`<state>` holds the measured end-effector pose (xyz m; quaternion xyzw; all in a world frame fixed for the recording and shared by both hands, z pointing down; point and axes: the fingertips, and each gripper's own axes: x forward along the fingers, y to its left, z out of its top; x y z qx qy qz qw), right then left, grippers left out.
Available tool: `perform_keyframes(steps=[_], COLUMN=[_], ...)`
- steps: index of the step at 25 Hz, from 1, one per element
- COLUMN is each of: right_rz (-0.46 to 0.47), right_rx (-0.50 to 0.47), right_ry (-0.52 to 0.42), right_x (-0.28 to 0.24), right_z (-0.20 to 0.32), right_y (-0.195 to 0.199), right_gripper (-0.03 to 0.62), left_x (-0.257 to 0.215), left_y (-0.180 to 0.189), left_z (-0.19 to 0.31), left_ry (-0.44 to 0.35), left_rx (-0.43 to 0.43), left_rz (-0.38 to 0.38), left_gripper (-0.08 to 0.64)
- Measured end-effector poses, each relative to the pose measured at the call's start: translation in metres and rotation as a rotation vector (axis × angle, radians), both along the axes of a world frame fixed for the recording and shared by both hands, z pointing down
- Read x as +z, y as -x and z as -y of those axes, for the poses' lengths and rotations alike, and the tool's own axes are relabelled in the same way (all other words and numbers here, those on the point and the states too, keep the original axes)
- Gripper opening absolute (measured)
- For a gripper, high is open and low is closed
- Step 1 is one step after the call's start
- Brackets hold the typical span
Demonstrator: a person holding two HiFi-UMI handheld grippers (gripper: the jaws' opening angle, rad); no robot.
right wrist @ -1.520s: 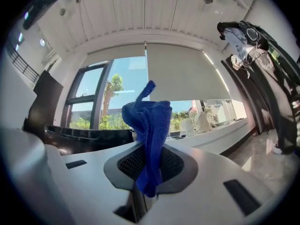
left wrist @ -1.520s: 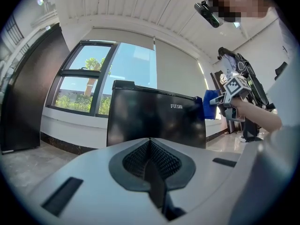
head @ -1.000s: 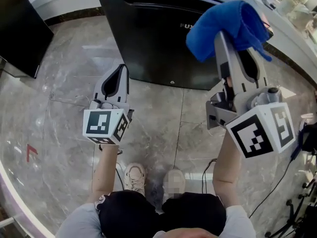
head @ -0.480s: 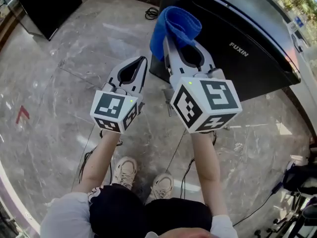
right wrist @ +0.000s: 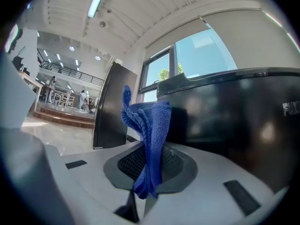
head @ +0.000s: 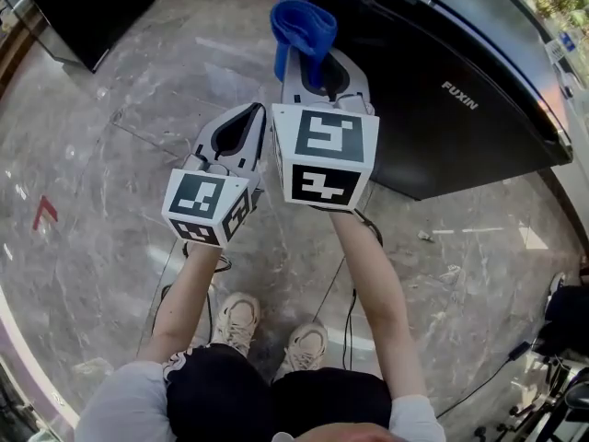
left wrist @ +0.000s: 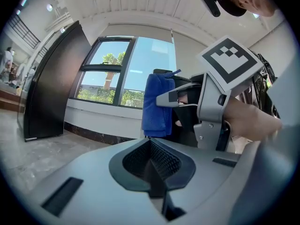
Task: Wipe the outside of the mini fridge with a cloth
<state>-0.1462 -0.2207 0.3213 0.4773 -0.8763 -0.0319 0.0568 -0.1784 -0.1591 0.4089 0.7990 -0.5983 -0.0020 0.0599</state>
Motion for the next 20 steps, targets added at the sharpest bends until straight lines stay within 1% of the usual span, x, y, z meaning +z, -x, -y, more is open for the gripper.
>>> perform_keyframes(steps=[4,8,12,16,20], right_rz=[0.011,0.011,0.004,0.025,0.046], right_rx=[0.014,0.035,0.087,0.143,0.223], right_ry=[-0.003,0.004,-0.017,-0.018,-0.028], right_x=[-0.001,0.002,-0.001,-0.005,-0.009], right_z=[-0.001,-0.006,-0.012,-0.02,-0.03], right_y=[-0.009,-0.031,-0.067,-0.104,-0.144], right_gripper=[0.072,0.072,0.072,0.072,0.072], left_x=[0.001,0.0,0.001,0.0,0.0], left_y=[-0.006,-0.015,-0.023,-0.029,-0.039], left_z=[0.002,0.001,0.0,0.0,-0.002], left_ry=[0.001,0.0,0.004,0.004,0.001], left_rx=[0.013,0.032,0.042,0.05,0.066], left_rz=[0.002,0.009,0.015,0.02,0.026], left_gripper=[0.005,0.005,0.005,0.005,0.005])
